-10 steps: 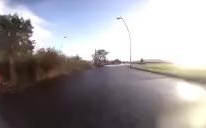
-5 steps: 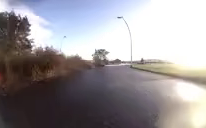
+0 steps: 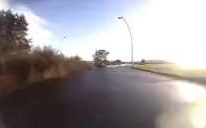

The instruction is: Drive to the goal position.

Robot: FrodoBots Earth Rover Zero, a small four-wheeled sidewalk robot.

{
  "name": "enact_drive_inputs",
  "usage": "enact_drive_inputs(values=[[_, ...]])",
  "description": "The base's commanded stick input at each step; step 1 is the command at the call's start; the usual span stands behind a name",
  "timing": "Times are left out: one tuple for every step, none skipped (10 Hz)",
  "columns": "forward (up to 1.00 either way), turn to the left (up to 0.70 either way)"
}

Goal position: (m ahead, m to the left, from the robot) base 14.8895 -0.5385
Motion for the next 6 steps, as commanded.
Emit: enact_drive_inputs(values=[[0.45,0.0],[0.45,0.0],[0.45,0.0],[0.45,0.0],[0.45,0.0],[0.45,0.0]])
